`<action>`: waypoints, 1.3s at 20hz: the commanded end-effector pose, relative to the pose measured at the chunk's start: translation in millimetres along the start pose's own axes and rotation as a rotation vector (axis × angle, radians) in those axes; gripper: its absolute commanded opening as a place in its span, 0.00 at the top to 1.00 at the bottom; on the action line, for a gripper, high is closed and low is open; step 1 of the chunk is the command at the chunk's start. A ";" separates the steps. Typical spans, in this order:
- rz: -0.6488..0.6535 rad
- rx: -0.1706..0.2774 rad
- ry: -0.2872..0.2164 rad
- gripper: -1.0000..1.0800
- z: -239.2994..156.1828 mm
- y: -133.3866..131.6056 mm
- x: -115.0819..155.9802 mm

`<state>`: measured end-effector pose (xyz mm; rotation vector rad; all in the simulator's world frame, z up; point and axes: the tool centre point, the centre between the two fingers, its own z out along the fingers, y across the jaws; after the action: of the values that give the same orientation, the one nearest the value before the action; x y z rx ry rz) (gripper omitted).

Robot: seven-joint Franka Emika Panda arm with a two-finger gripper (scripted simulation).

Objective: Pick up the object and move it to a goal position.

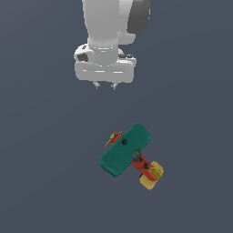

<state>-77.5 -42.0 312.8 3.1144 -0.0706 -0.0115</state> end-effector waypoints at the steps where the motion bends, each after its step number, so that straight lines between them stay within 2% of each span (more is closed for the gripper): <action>1: 0.013 0.000 0.001 0.38 -1.1 5.2 1.1; 6: 0.039 -0.002 0.012 0.38 -3.9 10.5 4.5; 19: 0.037 -0.005 0.011 0.38 -4.3 5.0 4.1; 26: 0.042 0.011 0.002 0.38 -2.0 4.6 9.9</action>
<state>-69.4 -47.0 315.6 3.1185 -0.1336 -0.0036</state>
